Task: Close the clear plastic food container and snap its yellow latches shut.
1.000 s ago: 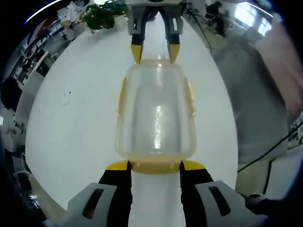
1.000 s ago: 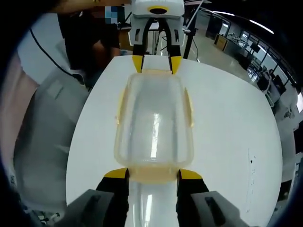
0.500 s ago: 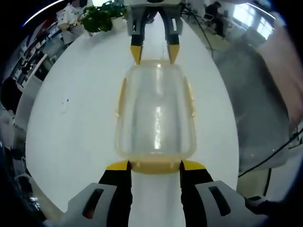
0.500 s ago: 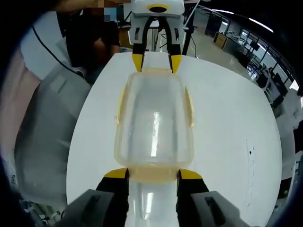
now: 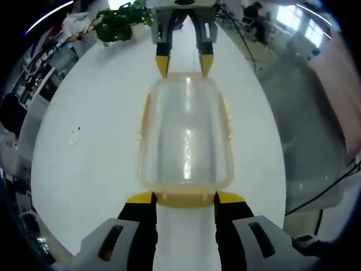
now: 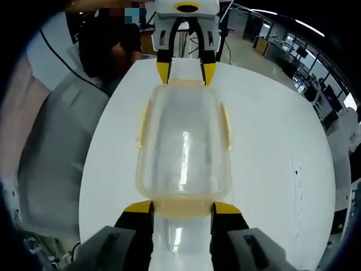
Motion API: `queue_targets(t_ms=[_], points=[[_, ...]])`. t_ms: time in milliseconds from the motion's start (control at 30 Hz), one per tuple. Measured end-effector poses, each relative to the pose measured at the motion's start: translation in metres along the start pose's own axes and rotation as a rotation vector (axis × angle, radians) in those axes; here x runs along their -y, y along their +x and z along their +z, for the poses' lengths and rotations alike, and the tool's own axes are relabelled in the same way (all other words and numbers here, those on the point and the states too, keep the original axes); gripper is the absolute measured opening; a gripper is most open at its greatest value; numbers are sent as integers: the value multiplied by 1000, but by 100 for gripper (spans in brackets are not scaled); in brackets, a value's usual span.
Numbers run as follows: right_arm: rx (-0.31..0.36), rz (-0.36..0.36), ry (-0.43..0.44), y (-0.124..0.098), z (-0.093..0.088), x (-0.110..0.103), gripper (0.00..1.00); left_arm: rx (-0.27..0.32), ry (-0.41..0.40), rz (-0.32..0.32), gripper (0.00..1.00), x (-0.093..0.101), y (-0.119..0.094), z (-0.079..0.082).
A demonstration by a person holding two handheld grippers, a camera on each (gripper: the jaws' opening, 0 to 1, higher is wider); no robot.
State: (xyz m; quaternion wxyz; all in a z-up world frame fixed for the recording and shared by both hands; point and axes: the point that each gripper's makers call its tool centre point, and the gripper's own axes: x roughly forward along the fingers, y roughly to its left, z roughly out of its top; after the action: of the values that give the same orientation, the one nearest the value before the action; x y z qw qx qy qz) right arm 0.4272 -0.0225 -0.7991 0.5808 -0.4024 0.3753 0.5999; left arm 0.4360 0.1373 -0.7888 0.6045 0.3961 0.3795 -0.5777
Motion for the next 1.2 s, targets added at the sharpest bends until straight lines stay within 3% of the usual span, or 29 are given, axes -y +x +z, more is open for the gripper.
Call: queue_targets(t_ms=[1200], points=[[-52, -4, 22, -18, -49, 0, 36, 11, 29, 1, 37, -6, 23, 47]])
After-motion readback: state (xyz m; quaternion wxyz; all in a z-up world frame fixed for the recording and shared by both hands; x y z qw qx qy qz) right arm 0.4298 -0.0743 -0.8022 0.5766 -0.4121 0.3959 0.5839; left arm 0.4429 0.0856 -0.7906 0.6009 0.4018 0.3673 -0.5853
